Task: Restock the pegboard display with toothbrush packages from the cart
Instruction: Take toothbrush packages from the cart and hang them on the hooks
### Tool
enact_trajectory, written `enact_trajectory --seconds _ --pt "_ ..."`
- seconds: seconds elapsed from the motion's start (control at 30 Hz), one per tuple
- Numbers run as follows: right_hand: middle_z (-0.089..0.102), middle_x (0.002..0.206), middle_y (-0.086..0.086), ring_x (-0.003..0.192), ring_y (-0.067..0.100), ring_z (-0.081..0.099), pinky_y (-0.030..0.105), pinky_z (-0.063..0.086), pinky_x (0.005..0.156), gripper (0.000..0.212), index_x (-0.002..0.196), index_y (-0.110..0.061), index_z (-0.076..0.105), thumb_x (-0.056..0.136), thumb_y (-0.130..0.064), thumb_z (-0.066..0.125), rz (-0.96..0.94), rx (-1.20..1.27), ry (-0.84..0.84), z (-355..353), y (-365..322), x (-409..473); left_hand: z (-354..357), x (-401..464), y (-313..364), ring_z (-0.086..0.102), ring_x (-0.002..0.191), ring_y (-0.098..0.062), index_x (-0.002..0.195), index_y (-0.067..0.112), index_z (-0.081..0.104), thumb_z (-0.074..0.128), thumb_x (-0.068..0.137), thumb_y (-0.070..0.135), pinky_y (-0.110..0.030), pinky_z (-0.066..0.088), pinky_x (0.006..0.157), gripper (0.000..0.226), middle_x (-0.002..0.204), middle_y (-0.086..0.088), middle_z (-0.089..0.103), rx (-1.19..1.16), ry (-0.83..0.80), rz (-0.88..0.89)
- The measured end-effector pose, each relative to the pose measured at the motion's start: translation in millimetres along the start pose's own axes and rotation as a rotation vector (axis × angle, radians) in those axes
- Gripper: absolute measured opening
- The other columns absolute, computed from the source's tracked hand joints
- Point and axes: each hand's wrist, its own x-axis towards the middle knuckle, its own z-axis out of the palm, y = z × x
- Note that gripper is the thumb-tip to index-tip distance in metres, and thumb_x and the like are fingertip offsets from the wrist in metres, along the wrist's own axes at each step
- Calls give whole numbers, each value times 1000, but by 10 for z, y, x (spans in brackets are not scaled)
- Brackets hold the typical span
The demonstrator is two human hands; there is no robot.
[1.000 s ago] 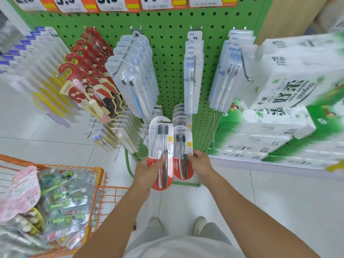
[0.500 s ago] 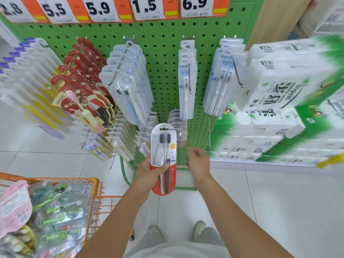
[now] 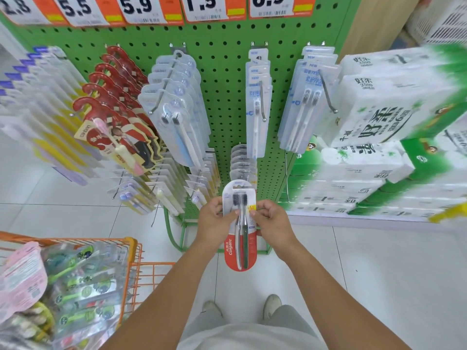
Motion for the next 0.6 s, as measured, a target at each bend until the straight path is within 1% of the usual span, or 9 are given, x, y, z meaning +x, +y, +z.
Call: enact_trajectory --seconds 0.07,0.13,0.23,0.3,0.37,0.43,0.5,0.6 --pt "71 80 12 76 30 70 61 58 76 16 85 -21 66 96 -9 62 30 -8 42 -7 53 17 36 19 -85 72 85 -28 103 14 67 73 89 9 -44 60 80 16 93 -6 75 63 26 -17" --pt "70 81 17 72 27 67 62 57 75 14 85 -18 65 96 -9 62 51 -11 64 6 83 40 54 44 -140 72 84 -26 105 14 68 72 91 15 -45 60 80 15 91 -4 73 113 45 -22" --pt "70 78 7 73 26 68 59 59 73 14 86 -21 64 96 -11 63 49 -45 75 29 92 66 60 62 -157 71 84 -25 103 14 69 70 92 15 -44 59 80 11 89 -4 72 140 59 -22" --pt "70 77 6 72 25 67 55 60 72 14 86 -22 65 96 -12 63 31 -79 82 42 79 78 56 65 -155 70 83 -25 99 18 67 68 93 14 -41 59 79 7 89 -3 71 138 63 -26" --pt "69 76 9 68 22 64 51 59 70 14 85 -22 64 95 -12 64 23 -108 102 48 89 92 52 74 -155 69 80 -22 98 19 66 68 94 13 -39 58 77 8 88 -3 71 142 63 -28" --pt "69 73 7 67 22 64 49 59 69 15 84 -21 63 95 -12 63 37 -111 121 50 110 101 58 94 -160 68 77 -19 102 14 68 67 94 12 -35 57 74 8 86 -2 71 145 52 -35" --pt "66 70 2 66 20 63 45 58 69 14 84 -20 63 96 -12 63 47 -111 130 46 132 114 82 122 -169 67 76 -16 108 12 68 66 95 13 -30 56 69 13 87 0 71 166 31 -54" --pt "66 74 1 67 17 59 33 51 65 14 85 -18 62 97 -11 62 58 -130 144 33 93 173 86 142 -178 66 83 -11 115 16 66 66 95 21 -22 48 64 20 98 2 71 209 -11 -90"
